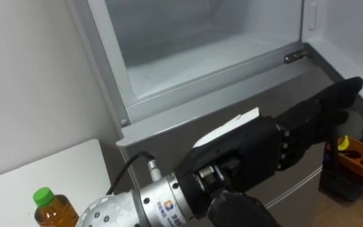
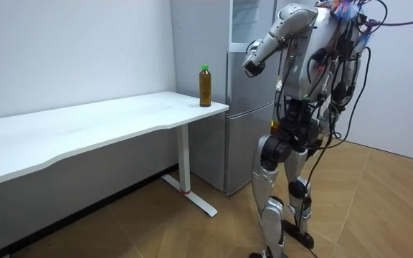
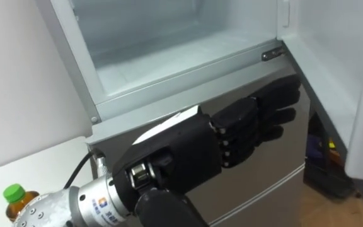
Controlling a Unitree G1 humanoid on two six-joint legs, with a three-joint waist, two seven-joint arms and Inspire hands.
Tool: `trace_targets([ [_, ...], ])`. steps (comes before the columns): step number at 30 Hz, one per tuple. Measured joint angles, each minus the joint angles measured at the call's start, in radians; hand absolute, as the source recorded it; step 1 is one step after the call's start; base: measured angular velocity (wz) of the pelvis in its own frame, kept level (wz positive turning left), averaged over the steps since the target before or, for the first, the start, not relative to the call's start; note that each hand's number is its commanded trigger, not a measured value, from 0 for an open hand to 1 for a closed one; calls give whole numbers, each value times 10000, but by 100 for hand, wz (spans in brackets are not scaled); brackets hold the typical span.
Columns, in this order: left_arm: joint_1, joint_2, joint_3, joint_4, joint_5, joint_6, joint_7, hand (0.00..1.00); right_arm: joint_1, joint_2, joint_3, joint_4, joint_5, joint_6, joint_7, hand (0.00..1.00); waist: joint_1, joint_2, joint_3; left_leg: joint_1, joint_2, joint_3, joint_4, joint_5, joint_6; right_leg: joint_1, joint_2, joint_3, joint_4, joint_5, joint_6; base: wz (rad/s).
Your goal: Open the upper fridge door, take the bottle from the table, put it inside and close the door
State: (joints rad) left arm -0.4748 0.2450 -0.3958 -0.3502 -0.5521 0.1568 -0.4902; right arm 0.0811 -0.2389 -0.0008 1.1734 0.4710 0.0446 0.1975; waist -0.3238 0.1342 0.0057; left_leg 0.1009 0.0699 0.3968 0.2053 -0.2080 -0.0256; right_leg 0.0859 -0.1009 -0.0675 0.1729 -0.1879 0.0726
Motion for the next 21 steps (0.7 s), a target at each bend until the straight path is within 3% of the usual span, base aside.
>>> trace_targets([
  [9, -4, 9, 1, -33, 50, 0, 31, 0, 6, 7, 10, 8, 24, 0, -90, 0, 44, -48, 44, -75, 54, -108, -7, -8, -27, 22, 38, -177, -11, 20, -23, 7],
  [18, 8, 218, 153, -190, 372, -13, 431, 0, 48, 75, -38, 29, 36, -12, -670, 0, 383, -136, 101, -223, 11, -610, 10, 26, -76, 171, 14, -671, -38, 5, -14, 15],
  [21, 363, 223, 534, -474, 355, -89, 488, 0, 56, 89, 2, 30, 29, -7, -877, 0, 705, -158, 105, -258, 11, -753, -12, 56, -117, 167, 15, -813, -30, -29, -42, 11],
])
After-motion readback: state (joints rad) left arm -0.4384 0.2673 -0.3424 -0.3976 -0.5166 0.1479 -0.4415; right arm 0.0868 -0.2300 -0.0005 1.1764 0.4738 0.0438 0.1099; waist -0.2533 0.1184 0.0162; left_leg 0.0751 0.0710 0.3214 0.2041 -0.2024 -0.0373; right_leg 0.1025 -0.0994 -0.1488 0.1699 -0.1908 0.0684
